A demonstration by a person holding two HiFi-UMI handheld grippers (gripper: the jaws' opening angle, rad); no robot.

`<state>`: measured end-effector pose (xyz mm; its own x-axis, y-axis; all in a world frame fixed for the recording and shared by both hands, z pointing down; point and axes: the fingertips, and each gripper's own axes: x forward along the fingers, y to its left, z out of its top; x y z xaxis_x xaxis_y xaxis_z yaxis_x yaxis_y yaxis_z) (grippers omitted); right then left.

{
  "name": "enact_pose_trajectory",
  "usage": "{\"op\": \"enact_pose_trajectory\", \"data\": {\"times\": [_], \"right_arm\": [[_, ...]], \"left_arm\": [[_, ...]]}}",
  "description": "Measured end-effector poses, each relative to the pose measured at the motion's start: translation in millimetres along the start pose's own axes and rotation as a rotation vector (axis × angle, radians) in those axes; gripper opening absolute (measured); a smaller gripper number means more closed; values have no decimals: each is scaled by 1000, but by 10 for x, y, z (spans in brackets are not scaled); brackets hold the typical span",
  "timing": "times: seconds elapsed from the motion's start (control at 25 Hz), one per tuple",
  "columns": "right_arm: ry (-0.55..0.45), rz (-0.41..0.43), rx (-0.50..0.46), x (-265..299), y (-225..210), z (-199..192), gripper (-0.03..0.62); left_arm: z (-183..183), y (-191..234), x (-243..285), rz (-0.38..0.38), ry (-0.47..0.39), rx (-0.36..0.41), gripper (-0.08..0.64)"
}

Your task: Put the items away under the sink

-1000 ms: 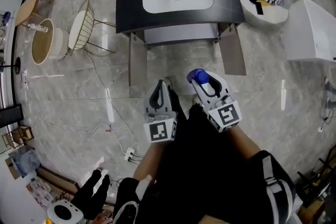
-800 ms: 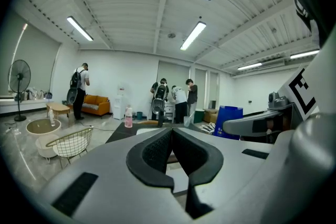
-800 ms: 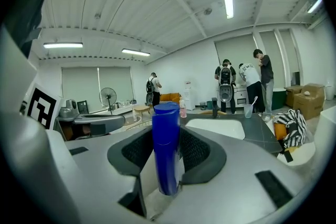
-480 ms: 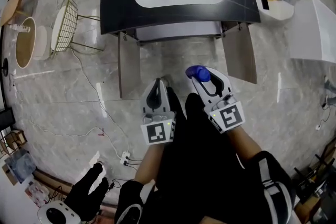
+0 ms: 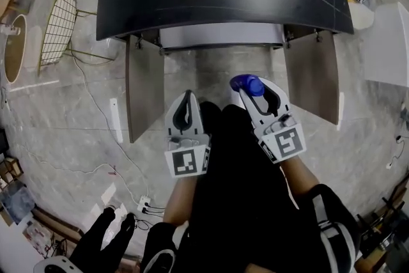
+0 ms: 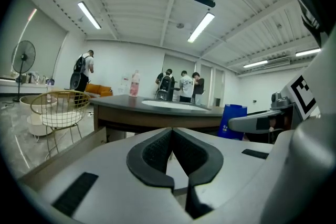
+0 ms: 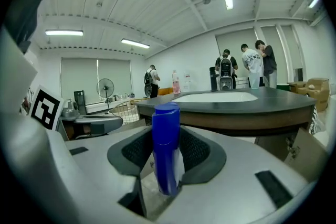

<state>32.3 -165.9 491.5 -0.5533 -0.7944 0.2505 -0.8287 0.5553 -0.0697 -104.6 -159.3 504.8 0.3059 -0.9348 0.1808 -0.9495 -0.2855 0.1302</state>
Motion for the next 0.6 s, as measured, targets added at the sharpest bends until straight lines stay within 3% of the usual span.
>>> {"op": "enact_pose_trajectory", "data": {"times": [0.2,0.4,0.6], "right_arm": [[-35,12,-20,250,-129,-616,149],[-53,10,-28,404,-230,-1308,149],[-96,6,-45,521,-224,-1683,149]], "left_arm": [[-551,53,228,-9,-20,37,14],[-995,55,294,34,-86,8,14],[-1375,181,290,14,-134,97,14]]}}
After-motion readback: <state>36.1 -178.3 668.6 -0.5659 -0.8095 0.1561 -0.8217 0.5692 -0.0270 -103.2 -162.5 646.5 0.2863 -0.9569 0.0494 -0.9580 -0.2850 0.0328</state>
